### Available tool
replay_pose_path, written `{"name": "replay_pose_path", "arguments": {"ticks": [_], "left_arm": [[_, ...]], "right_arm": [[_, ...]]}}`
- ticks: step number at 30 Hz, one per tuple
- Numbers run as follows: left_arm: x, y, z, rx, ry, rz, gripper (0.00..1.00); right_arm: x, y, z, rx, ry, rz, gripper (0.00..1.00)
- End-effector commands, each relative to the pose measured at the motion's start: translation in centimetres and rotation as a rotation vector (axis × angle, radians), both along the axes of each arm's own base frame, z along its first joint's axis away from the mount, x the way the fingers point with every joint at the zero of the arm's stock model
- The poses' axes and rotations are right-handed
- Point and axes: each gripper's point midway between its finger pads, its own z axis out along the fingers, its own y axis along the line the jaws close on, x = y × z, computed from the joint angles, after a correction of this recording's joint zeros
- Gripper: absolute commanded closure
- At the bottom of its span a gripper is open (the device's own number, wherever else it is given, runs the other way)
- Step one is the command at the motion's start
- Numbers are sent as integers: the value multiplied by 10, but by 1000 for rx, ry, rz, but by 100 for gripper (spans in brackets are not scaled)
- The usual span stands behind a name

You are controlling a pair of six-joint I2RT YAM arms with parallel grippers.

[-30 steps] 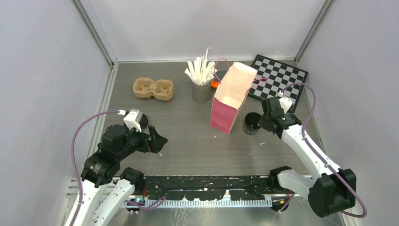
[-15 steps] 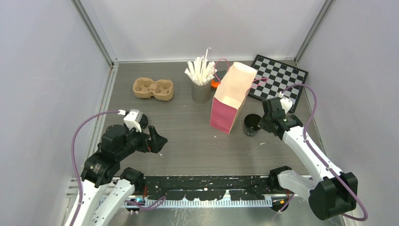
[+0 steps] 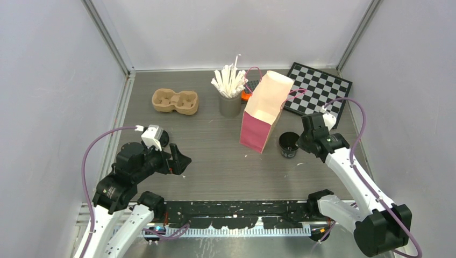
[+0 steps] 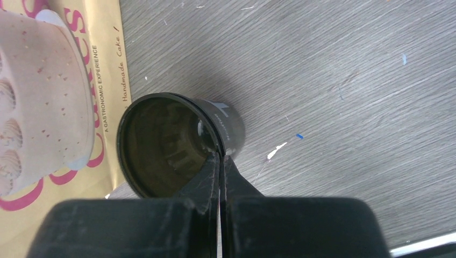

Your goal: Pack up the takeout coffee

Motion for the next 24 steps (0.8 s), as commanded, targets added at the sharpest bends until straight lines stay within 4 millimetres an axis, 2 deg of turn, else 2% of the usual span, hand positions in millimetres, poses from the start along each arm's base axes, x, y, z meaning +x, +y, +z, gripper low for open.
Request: {"name": "replay_pose_path", "arguments": {"ticks": [1, 8, 15, 24], "left_arm": [[7, -2, 7, -15, -40, 5, 0], [7, -3, 6, -14, -35, 3, 0], [7, -2, 6, -14, -34, 7, 0], [8, -2, 5, -12, -31, 10, 0]], "right_arm": [[3, 0, 19, 32, -85, -23, 100], [-1, -1, 21, 53, -133, -32, 100], [-5, 1, 15, 71, -131, -32, 100], [-9, -12, 53, 40, -229, -65, 100]]}}
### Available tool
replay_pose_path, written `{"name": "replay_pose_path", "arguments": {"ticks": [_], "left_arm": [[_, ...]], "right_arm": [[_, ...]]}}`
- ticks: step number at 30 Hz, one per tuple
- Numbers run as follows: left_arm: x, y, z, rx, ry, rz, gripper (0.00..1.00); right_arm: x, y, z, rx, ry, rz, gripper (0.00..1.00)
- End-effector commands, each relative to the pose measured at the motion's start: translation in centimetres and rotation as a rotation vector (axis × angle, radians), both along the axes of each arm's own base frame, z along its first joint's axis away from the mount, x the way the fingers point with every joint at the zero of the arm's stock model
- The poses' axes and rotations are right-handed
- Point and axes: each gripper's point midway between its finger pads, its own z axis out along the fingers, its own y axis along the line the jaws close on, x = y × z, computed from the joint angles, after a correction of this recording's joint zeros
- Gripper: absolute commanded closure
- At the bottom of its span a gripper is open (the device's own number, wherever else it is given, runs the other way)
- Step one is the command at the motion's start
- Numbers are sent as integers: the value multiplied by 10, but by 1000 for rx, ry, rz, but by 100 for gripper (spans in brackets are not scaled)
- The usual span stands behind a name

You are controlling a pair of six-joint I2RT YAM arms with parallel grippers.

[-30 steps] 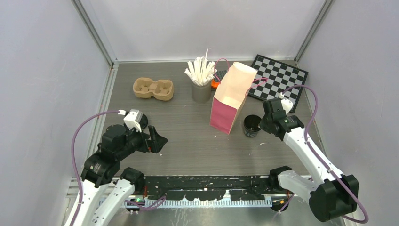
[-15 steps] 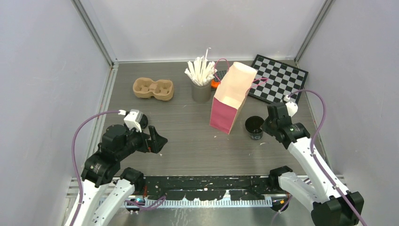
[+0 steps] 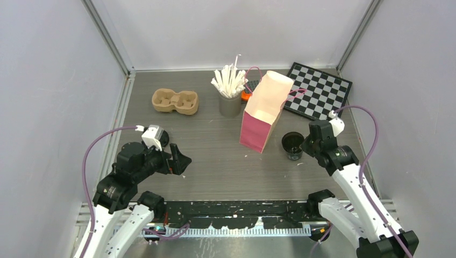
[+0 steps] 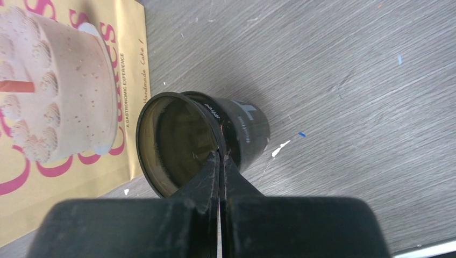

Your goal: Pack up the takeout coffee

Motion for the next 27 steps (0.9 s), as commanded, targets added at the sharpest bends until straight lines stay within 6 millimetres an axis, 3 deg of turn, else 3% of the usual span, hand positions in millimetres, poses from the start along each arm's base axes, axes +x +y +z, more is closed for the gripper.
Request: {"name": "replay_pose_path", "arguments": {"ticks": [1, 10, 19, 23, 27], "left_arm": [[8, -2, 7, -13, -36, 10, 0], [8, -1, 6, -12, -33, 13, 0], [8, -1, 6, -11, -30, 17, 0], [9, -1, 6, -12, -29, 18, 0], [9, -1, 5, -10, -24, 18, 0]], "right_arm": [[3, -10, 36, -10, -105, -46, 100], [-7, -15, 54, 4, -173, -61, 100], [-21, -13, 99, 54, -243, -44, 100], [-27, -1, 115, 96, -255, 24, 100], [-37, 20, 118, 178, -226, 117, 99]]}}
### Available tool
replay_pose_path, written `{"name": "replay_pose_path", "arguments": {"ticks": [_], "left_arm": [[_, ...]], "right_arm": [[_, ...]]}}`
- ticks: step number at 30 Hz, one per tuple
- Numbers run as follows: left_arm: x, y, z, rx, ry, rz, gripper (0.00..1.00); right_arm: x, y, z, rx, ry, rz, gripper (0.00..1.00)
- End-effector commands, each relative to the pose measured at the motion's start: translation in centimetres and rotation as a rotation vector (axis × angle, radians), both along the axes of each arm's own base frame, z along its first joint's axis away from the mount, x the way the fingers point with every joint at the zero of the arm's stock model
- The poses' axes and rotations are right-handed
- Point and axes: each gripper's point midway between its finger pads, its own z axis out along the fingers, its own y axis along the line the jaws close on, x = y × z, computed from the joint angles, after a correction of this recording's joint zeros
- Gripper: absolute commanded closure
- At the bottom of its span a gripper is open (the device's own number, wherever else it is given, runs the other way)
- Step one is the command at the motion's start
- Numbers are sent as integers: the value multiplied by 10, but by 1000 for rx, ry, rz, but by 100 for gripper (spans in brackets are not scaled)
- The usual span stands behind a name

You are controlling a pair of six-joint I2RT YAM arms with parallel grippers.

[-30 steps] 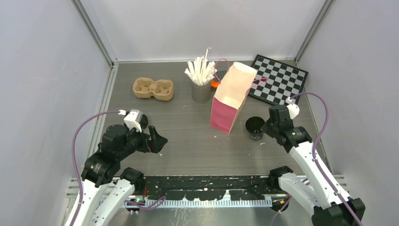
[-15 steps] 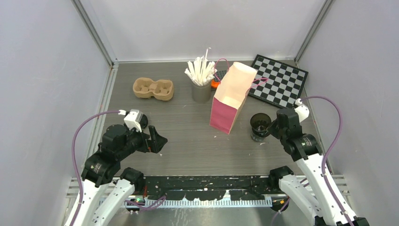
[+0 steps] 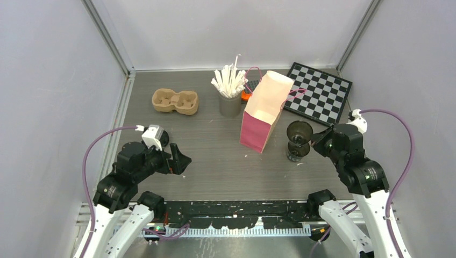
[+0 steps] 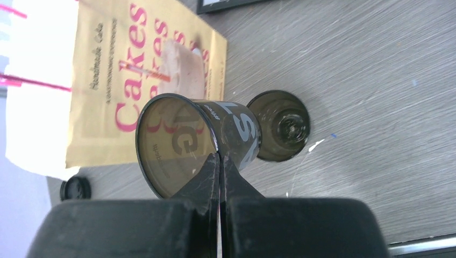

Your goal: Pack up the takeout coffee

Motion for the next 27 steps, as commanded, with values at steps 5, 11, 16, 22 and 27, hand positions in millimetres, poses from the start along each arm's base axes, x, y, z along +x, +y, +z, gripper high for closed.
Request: {"name": "replay_pose_path", "arguments": {"ticks": [5, 11, 16, 22, 27], "left_arm": [[10, -2, 4, -11, -18, 14, 0], [13, -3, 3, -12, -5, 24, 2], [15, -6, -3, 1, 42, 17, 3], [18, -9, -9, 12, 82, 11, 3], [19, -8, -11, 16, 84, 16, 3]], "right_arm": [[-30, 46, 1, 195, 61, 208, 100], [-43, 74, -27, 303, 130, 332, 99], [-45, 86, -30, 354, 139, 377, 100], [-44, 94, -33, 349, 148, 409, 99], [-44, 116, -53, 321, 206, 474, 100]]}}
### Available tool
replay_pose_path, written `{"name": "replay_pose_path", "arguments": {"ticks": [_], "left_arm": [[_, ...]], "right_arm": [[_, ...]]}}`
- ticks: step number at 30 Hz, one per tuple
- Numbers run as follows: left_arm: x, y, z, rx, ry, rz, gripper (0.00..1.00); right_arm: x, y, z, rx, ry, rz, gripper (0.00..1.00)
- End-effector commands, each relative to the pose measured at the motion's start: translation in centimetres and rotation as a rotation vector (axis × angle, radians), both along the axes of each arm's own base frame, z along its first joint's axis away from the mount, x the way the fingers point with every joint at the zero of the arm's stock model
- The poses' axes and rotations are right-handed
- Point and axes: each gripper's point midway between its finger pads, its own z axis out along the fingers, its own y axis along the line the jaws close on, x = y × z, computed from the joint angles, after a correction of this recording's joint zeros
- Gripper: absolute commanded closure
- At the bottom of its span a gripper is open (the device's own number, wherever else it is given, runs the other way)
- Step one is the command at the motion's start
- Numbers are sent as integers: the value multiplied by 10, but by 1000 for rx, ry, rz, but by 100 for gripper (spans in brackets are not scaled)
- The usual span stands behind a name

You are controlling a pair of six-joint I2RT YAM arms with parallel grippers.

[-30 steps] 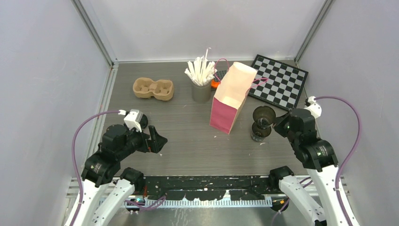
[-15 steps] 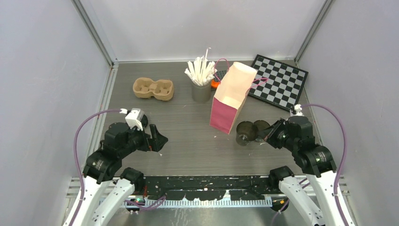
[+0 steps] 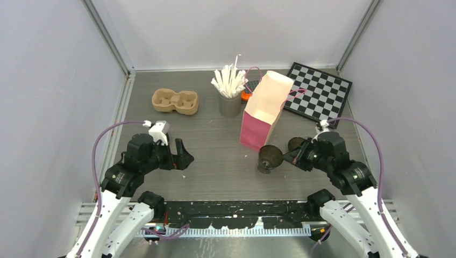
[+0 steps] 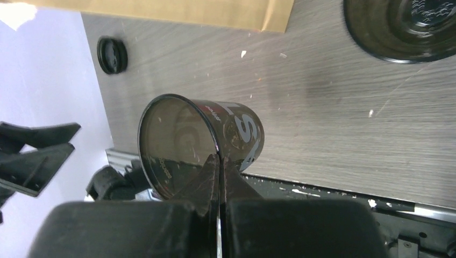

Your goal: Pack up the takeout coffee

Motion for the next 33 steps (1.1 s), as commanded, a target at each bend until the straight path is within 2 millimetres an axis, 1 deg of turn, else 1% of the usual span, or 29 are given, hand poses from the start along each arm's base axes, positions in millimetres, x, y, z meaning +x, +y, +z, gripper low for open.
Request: {"name": "replay_pose_path", "arguments": {"ticks": [1, 6, 7, 8, 9, 10, 12, 16, 18, 21, 24, 33], "left_arm": [[7, -4, 12, -24, -52, 0, 3], [7, 0, 11, -14, -49, 18, 3], [7, 1, 11, -11, -49, 23, 3], [7, 2, 10, -8, -51, 27, 3], [7, 2, 10, -7, -52, 30, 3], [7, 3, 10, -6, -53, 33, 3], [8, 3, 10, -4, -54, 35, 3], [8, 4, 9, -2, -50, 37, 4], [8, 4, 9, -2, -51, 37, 4], [8, 4, 10, -5, -57, 36, 4], [8, 3, 9, -5, -54, 34, 4], [8, 2, 8, -3, -40, 29, 5]], "right_arm": [[8, 29, -9, 5, -7, 71, 100], [15, 80, -23, -54, -63, 147, 100], [15, 93, -23, -67, -78, 170, 100], [11, 108, -23, -83, -93, 206, 99], [15, 116, -21, -95, -116, 209, 100], [13, 128, -21, -105, -130, 234, 100], [18, 144, -22, -101, -139, 247, 99], [26, 167, -40, -82, -118, 256, 100], [27, 173, -48, -75, -103, 261, 99], [27, 178, -60, -80, -90, 262, 100], [28, 181, -65, -88, -98, 262, 100], [25, 170, -79, -152, -69, 233, 98]]}}
